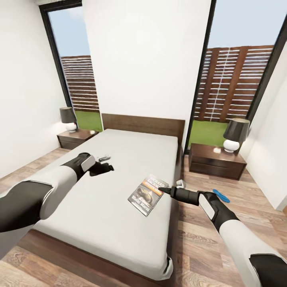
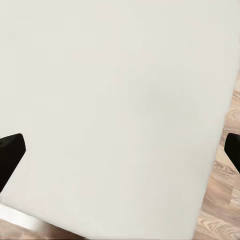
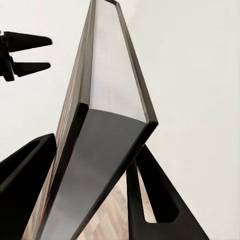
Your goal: In the bedroom, move the book from the bed onto either nightstand, and place the two sandals side by side next to the bed.
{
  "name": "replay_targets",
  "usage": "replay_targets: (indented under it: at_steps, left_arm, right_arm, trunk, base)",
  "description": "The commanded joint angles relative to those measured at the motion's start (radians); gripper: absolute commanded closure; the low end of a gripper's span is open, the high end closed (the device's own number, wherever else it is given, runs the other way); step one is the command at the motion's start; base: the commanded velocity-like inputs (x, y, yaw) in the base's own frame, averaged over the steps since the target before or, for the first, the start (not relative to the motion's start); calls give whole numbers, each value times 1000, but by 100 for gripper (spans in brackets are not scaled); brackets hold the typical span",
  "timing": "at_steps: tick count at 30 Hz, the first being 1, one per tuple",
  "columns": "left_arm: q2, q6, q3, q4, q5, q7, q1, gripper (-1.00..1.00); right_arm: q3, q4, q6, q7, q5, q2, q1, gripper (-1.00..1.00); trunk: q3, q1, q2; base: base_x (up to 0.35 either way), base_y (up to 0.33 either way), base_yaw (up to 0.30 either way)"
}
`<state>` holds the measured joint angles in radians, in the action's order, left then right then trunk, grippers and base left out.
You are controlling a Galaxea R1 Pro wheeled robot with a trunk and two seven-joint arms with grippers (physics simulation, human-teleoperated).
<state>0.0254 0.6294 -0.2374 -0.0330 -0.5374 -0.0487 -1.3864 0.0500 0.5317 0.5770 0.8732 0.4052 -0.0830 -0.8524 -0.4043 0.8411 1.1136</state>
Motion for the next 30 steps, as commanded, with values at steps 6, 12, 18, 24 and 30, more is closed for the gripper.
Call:
replay_targets:
  at_steps: [6, 12, 18, 24, 30]
  left_arm:
    - [0, -28, -7, 46, -11, -4, 0, -100]
    - [2, -65, -7, 74, -12, -5, 2, -100]
    - [27, -77, -7, 82, -13, -6, 24, -100]
    - [57, -83, -7, 85, -15, -5, 87, -100]
    - [74, -85, -6, 84, -15, -5, 124, -100]
  right_arm:
    - [6, 1, 6, -3, 9, 0, 0, 100]
    - [6, 1, 6, -3, 9, 0, 0, 100]
    - [8, 1, 6, -4, 9, 1, 0, 100]
    - [8, 1, 6, -6, 9, 1, 0, 100]
    - [9, 1, 6, -6, 9, 1, 0, 100]
  trunk:
    - [26, -23, -42]
    - [54, -46, -84]
    - [81, -69, -126]
    - [109, -92, -168]
    - [136, -115, -210]
  base:
    - [0, 0, 143]
    - [0, 0, 143]
    - [0, 0, 143]
    - [0, 0, 143]
    - [0, 0, 143]
